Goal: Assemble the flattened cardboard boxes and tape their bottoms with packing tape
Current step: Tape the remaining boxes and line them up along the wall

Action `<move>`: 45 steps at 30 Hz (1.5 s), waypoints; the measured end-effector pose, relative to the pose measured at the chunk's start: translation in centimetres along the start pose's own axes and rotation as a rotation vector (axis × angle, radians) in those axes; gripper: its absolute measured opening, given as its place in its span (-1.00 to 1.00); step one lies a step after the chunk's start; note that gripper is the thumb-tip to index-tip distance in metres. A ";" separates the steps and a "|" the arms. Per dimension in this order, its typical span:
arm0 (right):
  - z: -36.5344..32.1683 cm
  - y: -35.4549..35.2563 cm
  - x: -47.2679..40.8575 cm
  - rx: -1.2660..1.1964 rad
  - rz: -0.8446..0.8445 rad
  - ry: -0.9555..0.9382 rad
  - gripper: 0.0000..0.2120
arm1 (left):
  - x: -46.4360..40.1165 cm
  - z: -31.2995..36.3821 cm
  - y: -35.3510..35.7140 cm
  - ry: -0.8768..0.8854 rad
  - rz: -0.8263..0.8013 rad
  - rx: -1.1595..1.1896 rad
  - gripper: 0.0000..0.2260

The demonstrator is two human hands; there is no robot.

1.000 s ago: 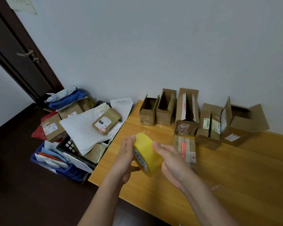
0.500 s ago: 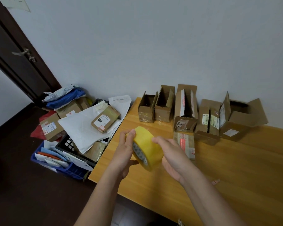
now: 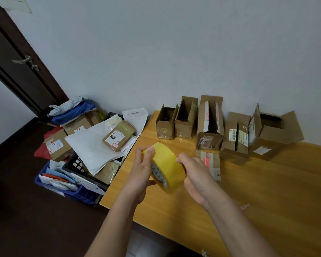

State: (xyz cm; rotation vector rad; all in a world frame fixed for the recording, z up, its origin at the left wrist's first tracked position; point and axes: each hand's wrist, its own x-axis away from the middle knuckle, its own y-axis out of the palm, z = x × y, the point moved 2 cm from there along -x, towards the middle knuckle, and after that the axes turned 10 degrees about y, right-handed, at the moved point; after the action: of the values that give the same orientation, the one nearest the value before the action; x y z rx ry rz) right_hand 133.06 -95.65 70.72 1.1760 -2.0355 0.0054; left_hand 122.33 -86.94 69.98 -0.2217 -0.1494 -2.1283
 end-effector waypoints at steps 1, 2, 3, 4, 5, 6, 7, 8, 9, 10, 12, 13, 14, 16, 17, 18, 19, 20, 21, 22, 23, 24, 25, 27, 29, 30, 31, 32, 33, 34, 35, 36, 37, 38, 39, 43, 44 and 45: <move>0.0 0.0 0.0 0.006 -0.005 0.000 -0.53 | 0.0 0.0 0.1 0.001 0.002 -0.003 -0.76; 0.0 -0.1 0.0 0.017 -0.002 0.002 -0.53 | 0.0 0.0 0.1 0.002 0.004 -0.006 -0.77; -0.1 0.0 0.1 0.030 -0.003 -0.006 -0.56 | 0.0 0.0 0.2 0.003 0.007 -0.008 -0.77; -0.1 0.1 0.0 0.038 -0.014 -0.018 -0.61 | 0.1 0.0 0.2 0.005 0.010 -0.010 -0.78; -0.1 0.1 0.0 0.036 -0.022 -0.027 -0.62 | 0.1 -0.1 0.2 0.008 0.013 -0.014 -0.79; 0.0 0.0 -0.1 0.033 -0.024 -0.030 -0.61 | 0.1 -0.1 0.3 0.010 0.016 -0.019 -0.79; -0.1 0.0 -0.1 0.031 -0.024 -0.026 -0.59 | 0.1 0.0 0.3 0.009 0.018 -0.021 -0.79; 0.1 -0.1 -0.3 0.030 -0.027 -0.029 -0.59 | 0.2 0.0 0.3 0.007 0.020 -0.022 -0.79; 0.2 -0.1 -0.3 0.023 -0.036 -0.034 -0.62 | 0.2 0.0 0.3 0.005 0.022 -0.022 -0.79; 0.3 -0.1 -0.3 0.028 -0.031 -0.032 -0.66 | 0.2 0.0 0.3 0.004 0.023 -0.020 -0.80; 0.6 -0.3 -0.2 0.039 -0.027 -0.037 -0.67 | 0.1 0.1 0.3 0.000 0.024 -0.017 -0.80; 0.7 -0.4 -0.1 0.035 -0.043 -0.031 -0.60 | 0.1 0.1 0.4 0.000 0.021 -0.017 -0.80; 0.7 -0.4 -0.1 0.032 -0.067 -0.025 -0.57 | 0.2 0.1 0.3 -0.001 0.016 -0.018 -0.79; 0.6 -0.1 0.4 0.033 -0.089 -0.023 -0.59 | 0.3 0.2 0.3 -0.008 0.010 -0.007 -0.78; 0.6 0.0 0.4 0.017 -0.084 -0.029 -0.50 | 0.3 0.2 0.2 -0.010 0.009 0.000 -0.76; 0.8 -0.1 0.3 0.004 -0.077 -0.027 -0.38 | 0.3 0.2 0.2 -0.009 0.010 0.005 -0.75; 0.8 -0.2 0.2 -0.013 -0.082 -0.030 -0.30 | 0.3 0.3 0.2 -0.011 0.012 0.009 -0.75; 0.7 -0.2 0.1 -0.014 -0.091 -0.035 -0.34 | 0.3 0.3 0.2 -0.017 0.016 0.012 -0.75; 0.6 -0.2 0.2 0.001 -0.109 -0.040 -0.46 | 0.2 0.4 0.1 -0.023 0.018 0.014 -0.77; 0.7 -0.2 0.2 0.015 -0.116 -0.039 -0.57 | 0.3 0.4 0.1 -0.028 0.017 0.016 -0.78; 0.7 -0.3 0.2 0.022 -0.104 -0.045 -0.62 | 0.3 0.5 0.1 -0.029 0.016 0.017 -0.79; 0.6 -0.2 0.1 0.014 -0.084 -0.053 -0.59 | 0.2 0.5 0.1 -0.026 0.018 0.018 -0.79; 0.6 -0.1 0.1 -0.009 -0.073 -0.057 -0.50 | 0.2 0.5 0.1 -0.020 0.021 0.015 -0.79; 0.9 -0.2 -0.2 -0.057 -0.062 -0.047 -0.26 | 0.2 0.6 0.2 -0.009 0.027 0.005 -0.79; 1.2 -0.4 -0.5 -0.074 -0.037 -0.037 -0.28 | 0.2 0.6 0.4 -0.012 0.038 -0.001 -0.81; 1.2 -0.5 -0.6 -0.072 -0.040 -0.035 -0.34 | 0.2 0.5 0.4 -0.018 0.042 -0.006 -0.84; 1.4 -0.7 -0.8 -0.064 -0.040 -0.040 -0.43 | 0.2 0.4 0.5 -0.024 0.045 -0.008 -0.86; 1.4 -0.8 -0.8 -0.044 -0.034 -0.046 -0.52 | 0.1 0.2 0.5 -0.030 0.049 -0.008 -0.87; 1.3 -0.7 -0.6 -0.013 -0.043 -0.057 -0.57 | 0.1 0.1 0.5 -0.037 0.051 -0.008 -0.88; 1.3 -0.6 -0.3 0.017 -0.061 -0.074 -0.55 | 0.1 0.1 0.6 -0.041 0.051 -0.011 -0.88; 1.4 -0.6 -0.3 0.046 -0.080 -0.091 -0.49 | 0.0 0.0 0.6 -0.047 0.052 -0.011 -0.88; 1.4 -0.6 -0.1 0.070 -0.092 -0.105 -0.44 | 0.0 0.0 0.5 -0.056 0.054 -0.004 -0.88; 1.5 -0.7 -0.2 0.092 -0.110 -0.116 -0.47 | -0.1 0.0 0.4 -0.072 0.056 0.007 -0.86; 1.3 -0.8 -0.1 0.127 -0.123 -0.132 -0.55 | -0.2 0.0 0.3 -0.094 0.057 0.022 -0.84; 1.1 -0.8 0.2 0.134 -0.123 -0.141 -0.60 | -0.3 -0.2 -0.1 -0.122 0.060 0.040 -0.79; -0.5 -1.4 0.5 0.466 0.058 -0.446 -0.64 | -0.8 -1.1 -1.3 -0.210 0.084 0.112 -0.52; -0.8 -1.4 0.6 0.569 0.095 -0.524 -0.66 | -0.9 -1.2 -1.4 -0.219 0.086 0.114 -0.50; -0.9 -1.3 0.5 0.648 0.130 -0.581 -0.67 | -0.8 -1.3 -1.4 -0.226 0.088 0.114 -0.50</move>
State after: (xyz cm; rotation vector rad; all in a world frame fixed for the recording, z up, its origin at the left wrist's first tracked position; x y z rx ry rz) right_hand 134.44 -96.47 71.15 1.5566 -2.7385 0.4685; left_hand 121.46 -85.73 68.51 -0.3949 -0.3850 -1.9962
